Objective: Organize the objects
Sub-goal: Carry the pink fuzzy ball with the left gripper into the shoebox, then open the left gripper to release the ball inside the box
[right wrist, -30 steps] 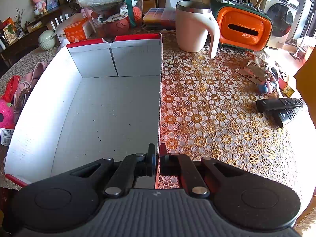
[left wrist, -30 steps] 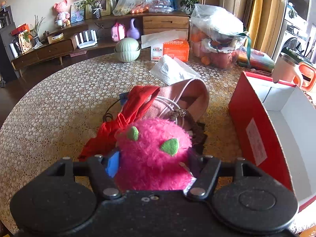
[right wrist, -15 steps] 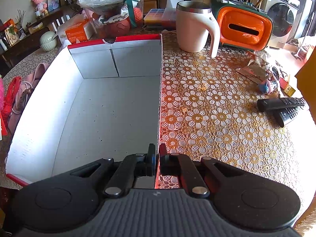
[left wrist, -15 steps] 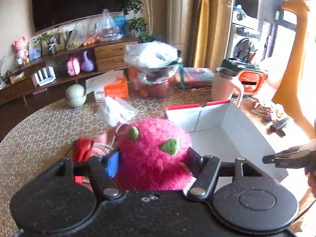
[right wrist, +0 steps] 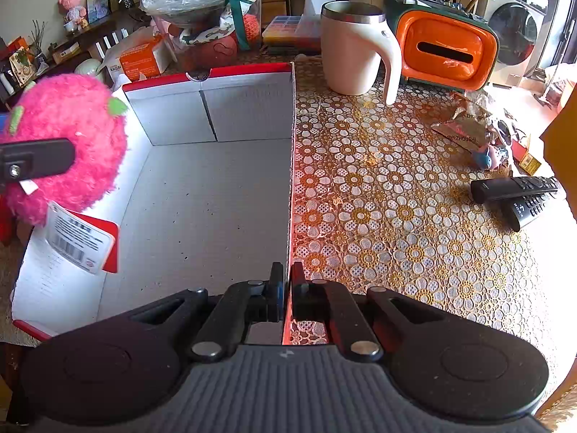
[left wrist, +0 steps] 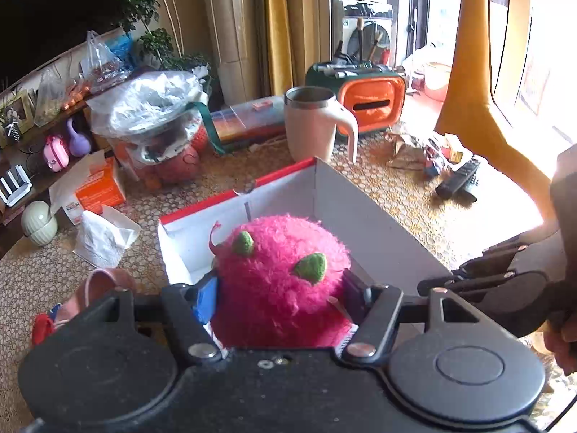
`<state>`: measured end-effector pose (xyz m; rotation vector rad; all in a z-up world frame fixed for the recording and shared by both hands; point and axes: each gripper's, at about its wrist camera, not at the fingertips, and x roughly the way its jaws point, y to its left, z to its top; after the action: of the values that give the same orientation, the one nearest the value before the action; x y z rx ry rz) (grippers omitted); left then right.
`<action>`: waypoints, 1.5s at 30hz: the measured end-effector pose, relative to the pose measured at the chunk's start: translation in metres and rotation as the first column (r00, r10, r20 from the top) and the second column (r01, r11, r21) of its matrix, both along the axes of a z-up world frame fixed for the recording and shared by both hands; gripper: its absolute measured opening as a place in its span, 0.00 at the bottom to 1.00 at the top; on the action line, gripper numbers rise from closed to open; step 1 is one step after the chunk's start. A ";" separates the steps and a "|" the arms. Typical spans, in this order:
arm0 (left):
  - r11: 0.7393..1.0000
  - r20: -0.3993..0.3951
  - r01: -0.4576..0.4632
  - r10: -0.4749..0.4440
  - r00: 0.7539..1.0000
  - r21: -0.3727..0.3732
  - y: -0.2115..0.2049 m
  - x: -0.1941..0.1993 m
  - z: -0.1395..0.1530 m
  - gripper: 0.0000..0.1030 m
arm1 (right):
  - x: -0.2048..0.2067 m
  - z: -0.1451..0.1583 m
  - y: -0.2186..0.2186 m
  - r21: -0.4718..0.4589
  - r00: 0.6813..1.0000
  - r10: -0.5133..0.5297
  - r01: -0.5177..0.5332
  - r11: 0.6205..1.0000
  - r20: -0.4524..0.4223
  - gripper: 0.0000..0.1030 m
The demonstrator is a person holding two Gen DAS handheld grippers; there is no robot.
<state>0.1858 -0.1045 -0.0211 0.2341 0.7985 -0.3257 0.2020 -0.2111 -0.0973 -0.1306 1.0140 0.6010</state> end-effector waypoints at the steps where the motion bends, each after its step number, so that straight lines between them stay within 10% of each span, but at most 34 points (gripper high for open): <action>1: 1.000 -0.022 0.004 -0.003 1.000 0.014 -0.004 0.005 -0.009 0.65 | 0.000 0.000 0.000 0.000 1.000 0.001 -0.001 1.000 0.000 0.03; 22: 0.990 -0.207 0.057 -0.028 0.978 0.132 -0.025 0.028 -0.080 0.74 | 0.002 0.000 -0.002 0.013 1.000 0.004 -0.003 1.000 -0.010 0.03; 45: 0.999 -0.067 0.049 -0.048 0.997 0.005 0.011 -0.009 -0.015 0.96 | 0.002 0.000 -0.003 0.008 1.000 -0.004 0.004 1.000 -0.025 0.03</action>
<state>0.1764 -0.0932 -0.0358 0.2505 0.8612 -0.3780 0.2041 -0.2137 -0.0968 -0.1142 1.0361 0.6038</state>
